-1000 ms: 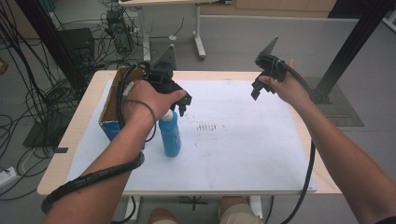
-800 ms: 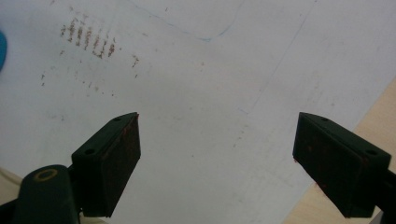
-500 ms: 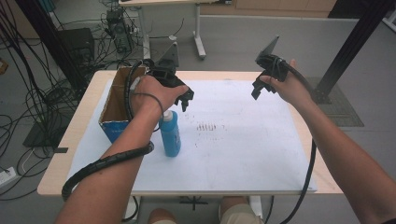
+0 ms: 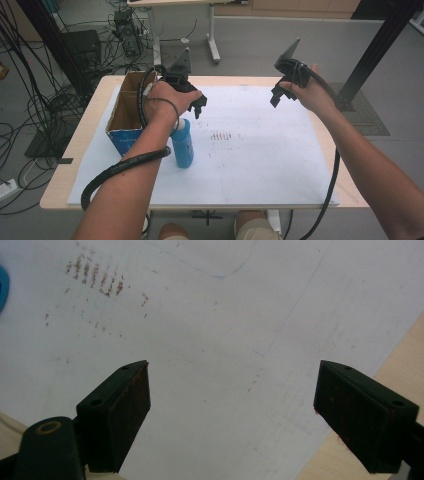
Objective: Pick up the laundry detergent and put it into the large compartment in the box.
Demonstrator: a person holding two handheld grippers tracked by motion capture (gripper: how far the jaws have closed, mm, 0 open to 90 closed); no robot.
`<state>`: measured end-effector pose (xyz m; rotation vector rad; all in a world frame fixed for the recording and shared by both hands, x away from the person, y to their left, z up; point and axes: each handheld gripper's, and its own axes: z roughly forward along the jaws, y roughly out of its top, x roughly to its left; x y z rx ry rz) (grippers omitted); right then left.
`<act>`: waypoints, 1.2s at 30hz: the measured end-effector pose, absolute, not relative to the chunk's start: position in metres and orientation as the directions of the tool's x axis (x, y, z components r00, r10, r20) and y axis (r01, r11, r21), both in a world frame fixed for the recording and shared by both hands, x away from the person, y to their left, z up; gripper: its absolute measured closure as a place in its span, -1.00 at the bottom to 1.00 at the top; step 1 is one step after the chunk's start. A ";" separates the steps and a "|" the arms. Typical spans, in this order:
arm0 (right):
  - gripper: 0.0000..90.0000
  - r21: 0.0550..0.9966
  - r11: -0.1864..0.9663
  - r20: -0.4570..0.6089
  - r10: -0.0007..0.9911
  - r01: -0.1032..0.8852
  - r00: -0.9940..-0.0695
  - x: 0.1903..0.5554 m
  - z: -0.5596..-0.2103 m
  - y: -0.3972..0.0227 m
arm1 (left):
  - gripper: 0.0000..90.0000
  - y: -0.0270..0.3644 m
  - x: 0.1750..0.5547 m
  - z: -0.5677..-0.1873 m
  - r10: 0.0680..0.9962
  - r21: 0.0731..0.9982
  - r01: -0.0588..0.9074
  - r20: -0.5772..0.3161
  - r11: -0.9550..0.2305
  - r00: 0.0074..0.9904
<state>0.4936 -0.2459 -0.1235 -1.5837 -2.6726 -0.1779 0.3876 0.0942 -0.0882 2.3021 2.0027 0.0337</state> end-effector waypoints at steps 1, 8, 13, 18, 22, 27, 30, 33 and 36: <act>-0.67 0.083 0.475 0.084 0.873 0.876 -0.481 0.494 -0.124 -0.246 | -0.86 0.094 0.388 -0.088 0.989 0.082 0.987 -0.042 -0.136 0.140; -0.67 0.083 0.474 0.085 0.873 0.877 -0.480 0.493 -0.123 -0.246 | -0.86 0.097 0.393 -0.100 0.990 0.061 0.990 -0.052 -0.129 0.132; -0.67 0.086 0.472 0.086 0.874 0.878 -0.478 0.492 -0.123 -0.246 | -0.85 0.097 0.395 -0.108 0.990 0.046 0.991 -0.051 -0.127 0.130; -0.67 0.088 0.472 0.086 0.874 0.877 -0.479 0.491 -0.122 -0.246 | -0.85 0.096 0.396 -0.113 0.991 0.040 0.991 -0.048 -0.125 0.127; -0.67 0.088 0.477 0.085 0.871 0.874 -0.484 0.491 -0.123 -0.246 | -0.85 0.096 0.396 -0.116 0.991 0.035 0.992 -0.042 -0.125 0.126; -0.67 0.091 0.474 0.087 0.872 0.876 -0.481 0.489 -0.122 -0.246 | -0.86 0.098 0.396 -0.122 0.992 0.028 0.992 -0.040 -0.122 0.123; -0.68 0.090 0.472 0.087 0.873 0.877 -0.479 0.489 -0.122 -0.245 | -0.86 0.099 0.395 -0.126 0.991 0.025 0.992 -0.046 -0.121 0.122; -0.68 0.092 0.473 0.087 0.873 0.876 -0.480 0.488 -0.123 -0.246 | -0.86 0.099 0.395 -0.130 0.991 0.025 0.992 -0.048 -0.122 0.123; -0.67 0.091 0.478 0.087 0.870 0.874 -0.485 0.488 -0.126 -0.245 | -0.86 0.098 0.395 -0.133 0.991 0.026 0.992 -0.047 -0.125 0.126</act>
